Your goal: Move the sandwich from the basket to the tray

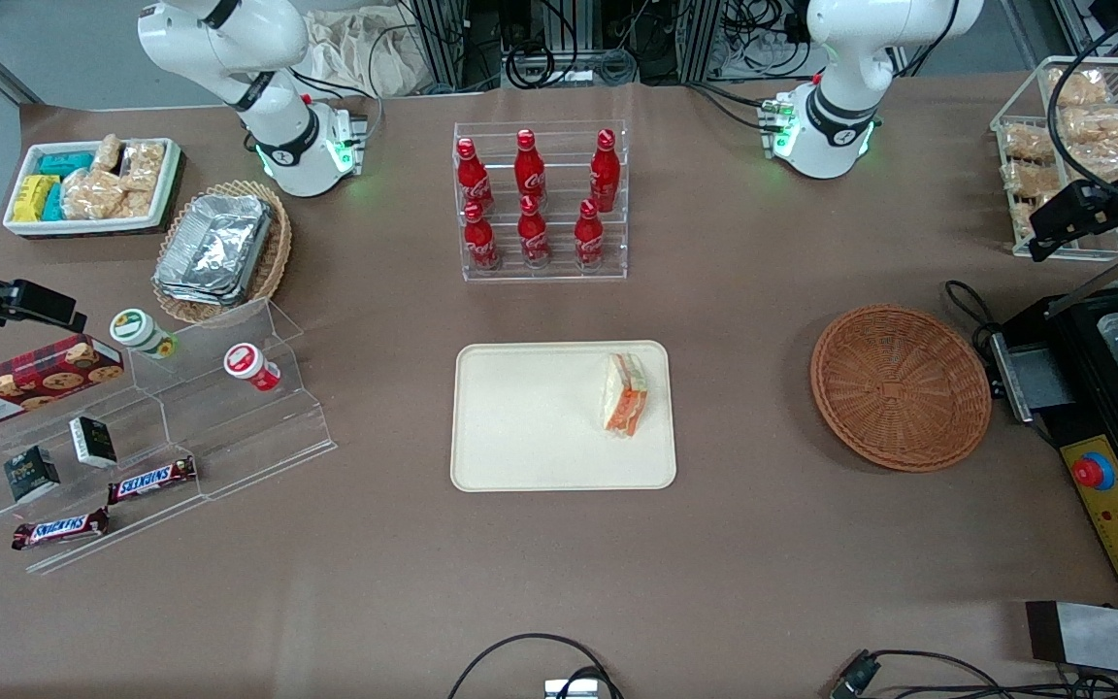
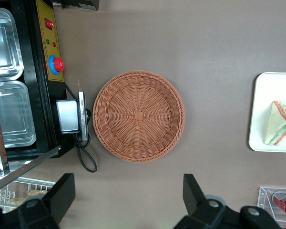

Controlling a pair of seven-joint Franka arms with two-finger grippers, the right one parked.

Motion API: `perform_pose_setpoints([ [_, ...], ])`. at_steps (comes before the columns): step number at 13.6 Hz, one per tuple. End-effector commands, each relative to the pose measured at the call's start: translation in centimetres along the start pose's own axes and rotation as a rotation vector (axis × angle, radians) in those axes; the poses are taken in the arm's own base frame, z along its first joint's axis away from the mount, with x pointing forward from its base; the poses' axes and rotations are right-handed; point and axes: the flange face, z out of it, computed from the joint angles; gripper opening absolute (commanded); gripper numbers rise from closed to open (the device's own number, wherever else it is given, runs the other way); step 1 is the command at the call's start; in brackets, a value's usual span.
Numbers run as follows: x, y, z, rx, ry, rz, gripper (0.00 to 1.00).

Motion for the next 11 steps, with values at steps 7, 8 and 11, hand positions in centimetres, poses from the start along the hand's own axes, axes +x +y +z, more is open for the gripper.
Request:
perform_pose_setpoints([
  [7,-0.28,0.12,-0.26,-0.015,-0.013,0.106,1.0],
  [8,-0.21,-0.01,-0.06,-0.017,-0.019,0.104,1.0],
  [11,-0.21,0.01,0.04,-0.019,-0.028,0.109,1.0],
])
